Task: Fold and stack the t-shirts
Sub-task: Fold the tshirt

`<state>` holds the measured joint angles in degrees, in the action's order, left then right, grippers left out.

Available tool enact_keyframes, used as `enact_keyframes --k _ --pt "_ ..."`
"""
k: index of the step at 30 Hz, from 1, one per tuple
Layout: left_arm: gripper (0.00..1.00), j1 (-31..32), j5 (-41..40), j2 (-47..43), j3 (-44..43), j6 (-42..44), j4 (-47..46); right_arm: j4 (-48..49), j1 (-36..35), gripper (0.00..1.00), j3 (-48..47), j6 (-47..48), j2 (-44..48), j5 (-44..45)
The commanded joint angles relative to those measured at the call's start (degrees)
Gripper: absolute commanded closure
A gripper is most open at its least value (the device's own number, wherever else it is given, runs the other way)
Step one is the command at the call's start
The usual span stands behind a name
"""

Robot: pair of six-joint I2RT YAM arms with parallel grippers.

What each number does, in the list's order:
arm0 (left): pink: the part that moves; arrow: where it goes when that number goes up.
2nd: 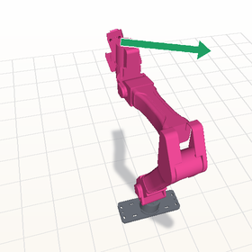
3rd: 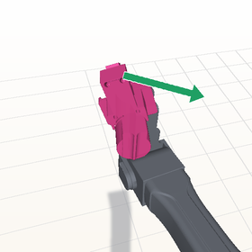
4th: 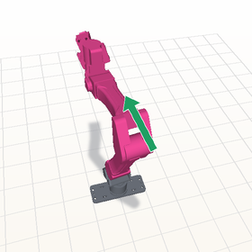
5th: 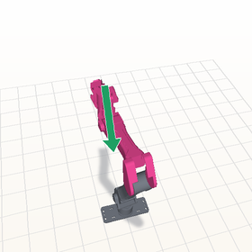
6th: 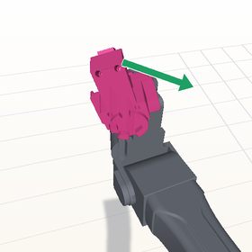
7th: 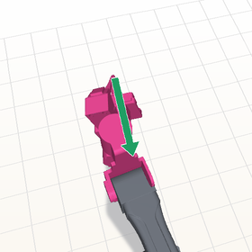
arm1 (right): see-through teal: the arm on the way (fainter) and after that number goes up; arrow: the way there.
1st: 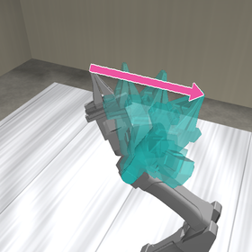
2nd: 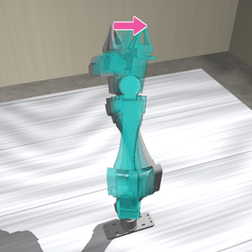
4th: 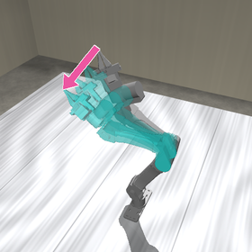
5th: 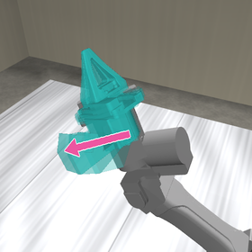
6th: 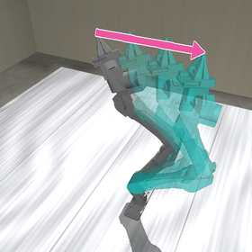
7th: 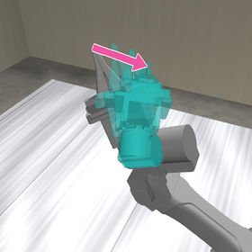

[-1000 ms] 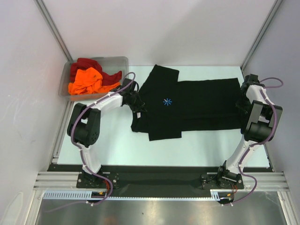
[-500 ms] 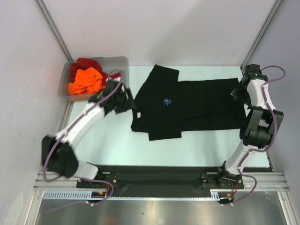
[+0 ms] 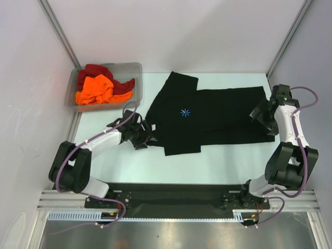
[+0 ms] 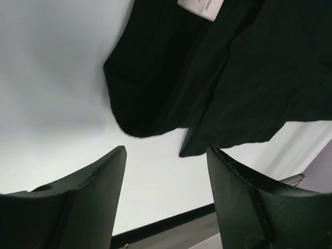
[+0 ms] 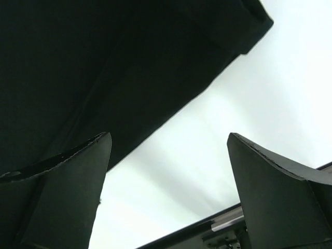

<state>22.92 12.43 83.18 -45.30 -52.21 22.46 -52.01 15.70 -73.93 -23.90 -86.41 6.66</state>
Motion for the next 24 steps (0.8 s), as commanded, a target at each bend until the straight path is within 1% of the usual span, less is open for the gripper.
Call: enact_keyframes --k 1,5,7,10,11,13,14,15,16,20,23,24 --pt "0.30 -0.4 0.4 1.2 -0.7 -4.1 -6.7 0.2 0.0 0.00 1.6 -0.2 3.8 -1.6" --pt "0.30 -1.1 0.8 5.4 -1.4 -4.8 -7.0 -0.1 0.4 0.00 2.7 0.6 5.6 0.3" --pt "0.32 -1.8 1.4 6.3 -0.8 -5.9 -6.8 -0.7 2.0 0.00 2.7 0.5 5.6 0.3" --pt "0.41 -2.8 2.3 7.3 0.5 -6.8 -8.3 -0.7 4.3 0.00 2.8 0.3 5.3 -1.2" --pt "0.54 -3.1 2.4 7.6 0.6 -6.4 -8.3 -0.7 4.7 0.00 2.7 0.3 5.3 -1.2" --pt "0.70 -3.8 2.4 8.1 0.5 -5.6 -8.1 -0.4 5.5 0.00 3.1 0.1 5.3 -1.1" --pt "0.83 -3.9 2.0 8.2 0.3 -4.3 -7.5 -0.5 5.8 0.00 3.2 -0.1 5.2 -1.0" --pt "0.90 -4.5 1.9 8.3 -0.2 -3.6 -7.1 -0.3 6.4 0.02 3.4 -0.3 4.9 -1.2" --pt "0.99 -4.8 1.6 8.4 -0.5 -2.8 -6.7 -0.2 7.5 0.03 4.1 -0.5 4.8 -1.6" --pt "1.00 -6.3 -1.5 7.4 -1.5 1.8 -2.1 0.7 10.1 0.14 6.2 -0.6 4.7 -0.2" --pt "1.00 -8.6 -3.5 4.7 -0.1 3.9 -1.0 2.5 10.6 0.24 7.7 -0.1 4.4 0.8" --pt "1.00 -10.2 -2.9 4.2 1.1 4.3 -1.0 2.9 10.6 0.30 8.1 0.1 4.1 0.8"
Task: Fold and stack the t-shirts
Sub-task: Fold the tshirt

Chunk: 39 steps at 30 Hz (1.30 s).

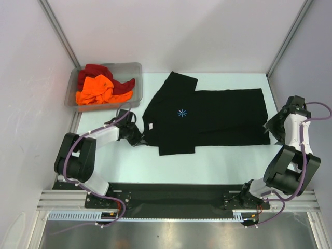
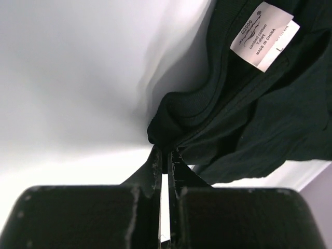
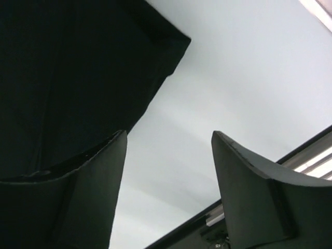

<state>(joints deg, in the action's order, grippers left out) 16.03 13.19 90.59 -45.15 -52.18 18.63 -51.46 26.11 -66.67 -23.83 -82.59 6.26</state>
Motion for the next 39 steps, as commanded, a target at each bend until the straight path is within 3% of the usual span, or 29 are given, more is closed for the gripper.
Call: enact_keyframes --k 1,4,9,20,29,30,31,32,33,34,37,39 --pt "1.00 -3.9 -3.3 -3.7 1.4 5.2 2.8 2.8 -0.1 0.33 1.7 0.3 -0.3 1.1" --pt "1.00 -4.7 -2.3 -3.6 1.6 7.2 3.2 4.9 -0.7 0.32 3.3 1.0 -1.2 -0.5" --pt "1.00 -4.7 -1.2 -3.4 0.8 9.2 2.9 6.3 -4.0 0.14 5.8 2.8 -3.8 -0.5" --pt "1.00 -4.7 0.1 -4.7 2.9 10.3 -3.2 5.8 -7.9 0.12 6.5 4.6 -10.0 9.8" --pt "1.00 -4.7 1.1 -3.8 4.4 11.4 -4.0 4.8 -7.6 0.25 5.2 1.3 -15.4 25.6" --pt "1.00 -4.7 1.1 -3.8 4.4 11.4 -4.0 4.7 -7.5 0.35 5.0 0.8 -15.8 27.6" --pt "1.00 -4.7 1.1 -3.6 4.3 11.5 -3.8 4.6 -7.4 0.52 4.7 0.0 -15.9 29.7" --pt "1.00 -4.9 1.1 -3.4 4.2 11.5 -3.6 4.0 -7.0 0.77 4.3 -1.8 -16.5 34.4" --pt "1.00 -5.0 0.9 -3.5 4.2 11.4 -2.9 3.4 -7.0 0.81 2.7 -3.0 -17.1 37.1" --pt "1.00 -5.0 0.4 -3.7 4.3 11.1 -2.6 2.3 -6.9 0.82 1.8 -3.8 -17.6 39.9" --pt "1.00 -5.4 0.3 -4.8 4.6 11.2 -2.1 1.4 -6.9 0.70 -2.0 -5.3 -19.6 49.8" --pt "1.00 -5.6 0.0 -5.1 4.5 11.6 -1.1 2.7 -6.6 0.56 -3.2 -2.4 -19.4 51.7"
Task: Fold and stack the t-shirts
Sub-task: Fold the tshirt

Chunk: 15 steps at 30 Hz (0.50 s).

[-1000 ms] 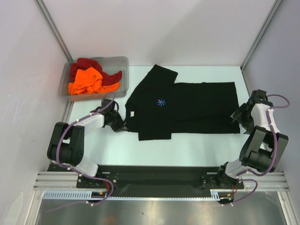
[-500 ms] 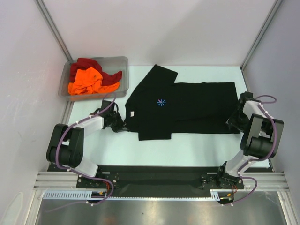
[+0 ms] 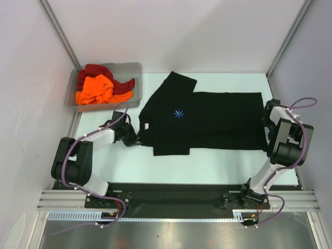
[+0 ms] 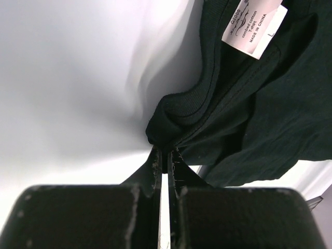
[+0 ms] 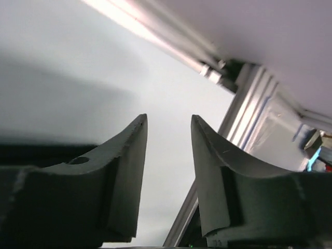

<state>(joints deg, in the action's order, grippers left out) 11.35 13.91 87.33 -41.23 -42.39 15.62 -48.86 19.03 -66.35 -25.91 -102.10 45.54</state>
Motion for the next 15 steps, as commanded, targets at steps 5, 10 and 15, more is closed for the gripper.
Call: enact_keyframes --k 5,10,15 --pt "1.00 -1.0 -1.2 -2.1 -0.1 3.1 3.7 2.8 1.0 0.46 -4.4 2.2 3.8 8.2" --pt "0.92 -0.7 -1.3 -4.2 -0.5 4.6 5.5 1.8 -0.2 0.30 -2.9 1.3 11.4 -11.0" --pt "0.58 -0.5 -7.0 -10.4 -3.0 6.2 11.1 4.8 -3.3 0.17 2.0 3.0 16.3 -23.4"
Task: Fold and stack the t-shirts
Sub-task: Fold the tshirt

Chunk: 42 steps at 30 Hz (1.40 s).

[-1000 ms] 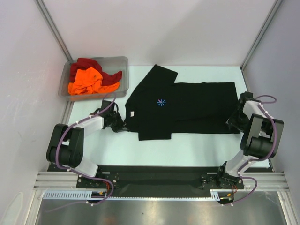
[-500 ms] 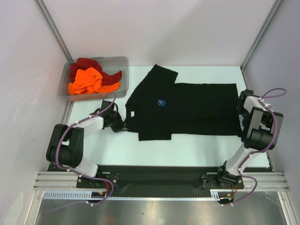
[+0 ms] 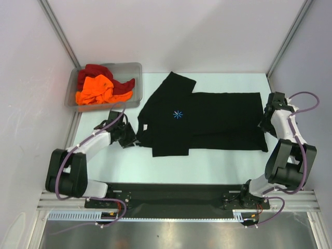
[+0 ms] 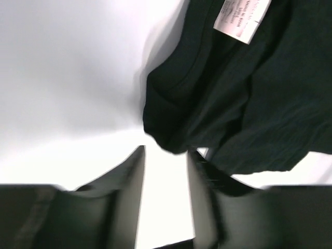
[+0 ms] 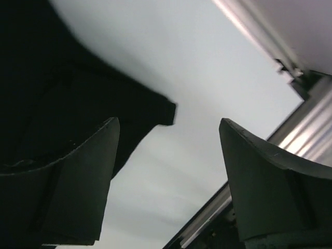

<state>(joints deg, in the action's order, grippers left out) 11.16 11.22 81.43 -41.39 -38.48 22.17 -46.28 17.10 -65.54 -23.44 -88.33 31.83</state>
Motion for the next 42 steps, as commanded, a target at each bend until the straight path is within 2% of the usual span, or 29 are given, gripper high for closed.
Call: enact_keyframes --k 1,3,8,10,12,14,17,18,22,26,30,39,41,42 --pt "0.54 -0.3 -4.6 -5.2 -2.8 2.4 5.3 2.1 -1.3 0.19 1.3 0.3 2.5 -10.6" --pt "0.50 -0.2 -5.1 -7.2 -2.9 2.2 7.1 1.7 -1.0 0.22 1.0 -0.9 1.9 -15.9" --pt "0.46 3.5 -4.7 -12.2 -2.3 2.0 8.9 3.3 -1.2 0.26 2.3 -4.2 3.5 -25.6" --pt "0.51 6.1 -0.6 -13.2 -2.2 2.7 6.7 3.8 -1.5 0.26 2.3 -5.4 3.9 -27.4" --pt "0.54 8.6 -0.4 -13.3 -2.6 3.4 5.1 4.4 -1.6 0.26 2.1 -5.4 3.9 -30.1" --pt "0.55 12.2 -0.3 -12.7 -3.3 3.8 4.4 3.7 -1.7 0.25 0.9 -5.0 3.3 -30.7" --pt "0.50 15.9 -1.2 -10.3 -3.4 2.3 5.7 2.8 -1.7 0.25 -0.5 -4.3 2.0 -31.0" --pt "0.46 16.4 -1.6 -9.9 -3.0 0.9 5.4 2.7 -1.7 0.25 -0.7 -4.2 1.7 -31.0" --pt "0.45 17.5 -1.8 -8.4 0.2 -2.8 3.1 2.8 -1.7 0.25 -0.5 -3.9 1.2 -31.2" --pt "0.46 18.1 -3.5 -6.0 1.3 -4.3 1.0 2.8 -1.5 0.25 0.1 -3.3 1.5 -31.2" --pt "0.55 18.3 -1.1 0.1 0.9 -4.9 -1.1 2.9 -0.4 0.25 0.6 -2.4 1.6 -31.2" --pt "0.50 19.6 -2.1 5.1 0.3 -5.8 -0.4 4.4 2.1 0.25 3.0 -2.1 2.2 -34.0" --pt "0.53 19.7 -0.9 6.9 0.3 -6.0 -1.9 4.6 2.1 0.24 3.7 -2.6 2.2 -34.7" --pt "0.57 19.8 -0.9 7.3 0.3 -6.5 -2.0 4.7 2.1 0.25 3.7 -2.7 2.2 -34.6"
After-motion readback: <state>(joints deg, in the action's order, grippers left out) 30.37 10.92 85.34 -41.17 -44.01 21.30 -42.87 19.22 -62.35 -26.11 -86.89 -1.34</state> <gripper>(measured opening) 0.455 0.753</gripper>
